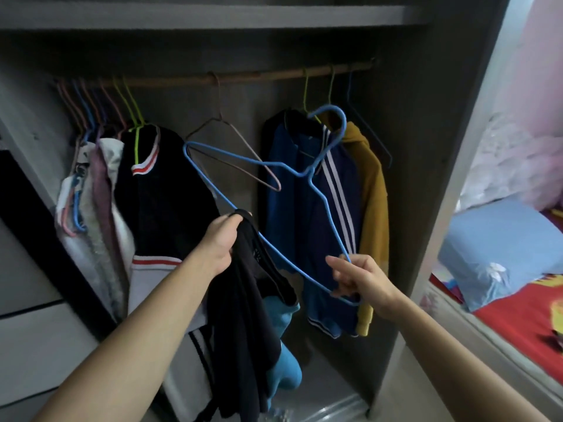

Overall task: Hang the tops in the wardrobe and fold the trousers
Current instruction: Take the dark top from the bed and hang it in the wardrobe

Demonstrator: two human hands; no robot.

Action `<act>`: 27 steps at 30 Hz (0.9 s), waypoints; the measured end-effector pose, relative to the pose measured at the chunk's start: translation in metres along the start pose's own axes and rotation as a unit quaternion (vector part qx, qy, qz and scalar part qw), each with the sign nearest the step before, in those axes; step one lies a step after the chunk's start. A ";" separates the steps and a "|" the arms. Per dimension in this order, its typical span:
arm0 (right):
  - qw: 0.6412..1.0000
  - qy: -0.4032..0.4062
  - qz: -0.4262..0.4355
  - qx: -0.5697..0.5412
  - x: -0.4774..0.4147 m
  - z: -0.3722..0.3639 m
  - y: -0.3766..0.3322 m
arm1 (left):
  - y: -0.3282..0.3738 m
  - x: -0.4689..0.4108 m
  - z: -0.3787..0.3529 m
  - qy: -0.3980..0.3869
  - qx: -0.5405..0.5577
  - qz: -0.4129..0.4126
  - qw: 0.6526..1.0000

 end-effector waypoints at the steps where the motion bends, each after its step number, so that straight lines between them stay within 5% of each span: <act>1: 1.000 0.006 0.010 0.001 0.002 0.004 -0.010 | -0.002 0.004 -0.008 -0.003 -0.047 -0.021 0.999; 6: 0.992 0.095 0.076 0.017 0.008 0.021 -0.038 | -0.026 0.014 -0.039 -0.047 -0.341 -0.112 0.932; 10: 0.984 0.156 0.056 0.065 0.026 0.038 -0.032 | -0.043 0.001 -0.031 0.068 -0.432 -0.121 0.891; 14: 0.952 0.041 0.067 0.297 0.043 0.050 -0.031 | -0.048 0.000 -0.014 0.172 -0.461 -0.116 0.863; 21: 0.952 -0.027 0.011 0.304 0.060 0.062 -0.025 | -0.049 0.001 -0.012 0.220 -0.464 -0.171 0.841; 27: 0.952 -0.001 0.033 0.306 0.044 0.037 -0.019 | -0.045 0.014 -0.038 0.132 -0.462 -0.233 0.846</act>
Point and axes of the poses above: each hand's wrist, its own x-axis away from the middle knuckle, its own z-axis out of the back of the hand, y = z × x, the point moved 5 cm from there along -x, towards the middle knuckle, and after that the axes turned 10 degrees about z, right-handed, at the moved point
